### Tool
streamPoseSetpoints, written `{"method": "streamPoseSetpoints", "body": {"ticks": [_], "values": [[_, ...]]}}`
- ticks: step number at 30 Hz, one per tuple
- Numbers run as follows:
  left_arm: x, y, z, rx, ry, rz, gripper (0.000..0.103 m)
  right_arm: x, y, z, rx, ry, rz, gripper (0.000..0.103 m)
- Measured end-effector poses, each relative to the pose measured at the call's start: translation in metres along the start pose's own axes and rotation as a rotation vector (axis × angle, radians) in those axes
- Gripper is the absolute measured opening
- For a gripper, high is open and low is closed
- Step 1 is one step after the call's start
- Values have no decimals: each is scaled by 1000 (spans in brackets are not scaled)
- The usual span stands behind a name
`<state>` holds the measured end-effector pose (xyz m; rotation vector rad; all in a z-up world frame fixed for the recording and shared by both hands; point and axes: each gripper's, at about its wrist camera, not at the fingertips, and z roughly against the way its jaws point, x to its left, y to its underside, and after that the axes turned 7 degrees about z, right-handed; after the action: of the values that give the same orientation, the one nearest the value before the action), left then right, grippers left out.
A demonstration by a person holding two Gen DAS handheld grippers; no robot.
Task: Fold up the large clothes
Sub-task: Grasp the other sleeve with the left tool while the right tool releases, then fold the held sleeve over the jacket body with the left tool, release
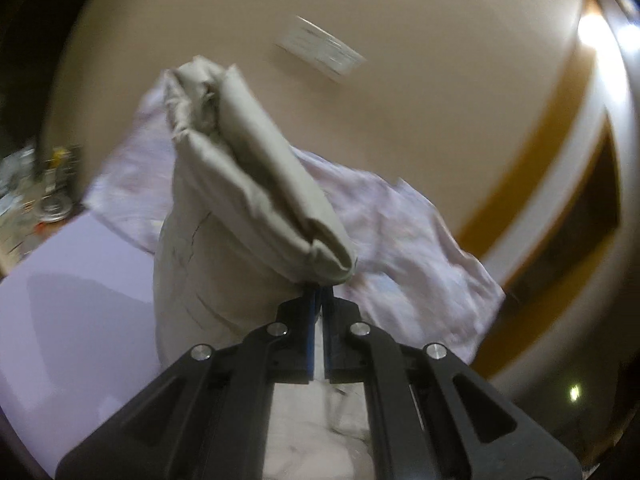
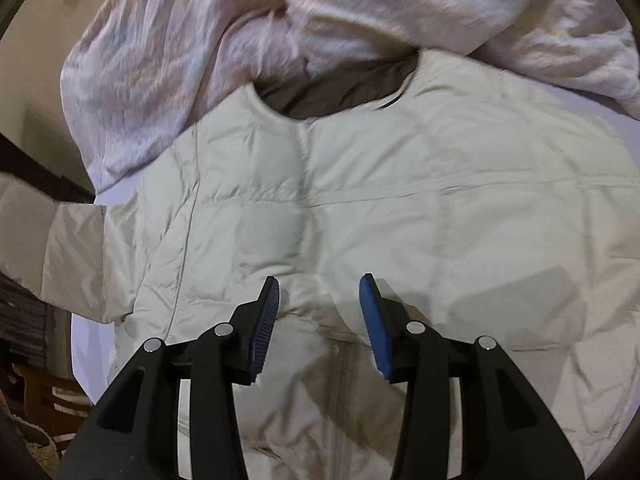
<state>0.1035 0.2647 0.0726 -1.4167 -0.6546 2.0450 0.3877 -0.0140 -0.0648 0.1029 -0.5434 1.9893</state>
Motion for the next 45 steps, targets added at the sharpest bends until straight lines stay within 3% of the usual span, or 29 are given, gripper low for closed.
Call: {"method": "streamPoseSetpoints", "body": {"ticks": [5, 12, 23, 28, 31, 33, 34, 35, 38, 45], "values": [[-44, 30, -40, 130, 92, -70, 2, -30, 8, 21, -42, 23, -77, 44], [-73, 77, -92, 303, 111, -126, 2, -66, 25, 36, -55, 64, -156, 44], [-73, 176, -162, 608, -28, -295, 4, -82, 39, 45, -66, 84, -190, 44], [-61, 200, -177, 674, -92, -317, 8, -80, 37, 48, -78, 75, -183, 44], [-57, 197, -176, 689, -92, -290, 17, -72, 32, 50, -97, 48, -160, 44], [-53, 196, -174, 709, -78, -273, 46, -62, 25, 52, -119, 19, -136, 44], [-57, 192, -170, 703, -82, -272, 78, -58, 23, 52, -131, 6, -127, 43], [-57, 190, -163, 679, -83, -278, 83, -51, 20, 53, -149, -12, -110, 43], [-58, 186, -156, 662, -79, -301, 84, -34, 11, 53, -174, -58, -58, 38], [-36, 166, -141, 613, -163, -299, 84, 8, -9, 20, -115, -85, 79, 27]]}}
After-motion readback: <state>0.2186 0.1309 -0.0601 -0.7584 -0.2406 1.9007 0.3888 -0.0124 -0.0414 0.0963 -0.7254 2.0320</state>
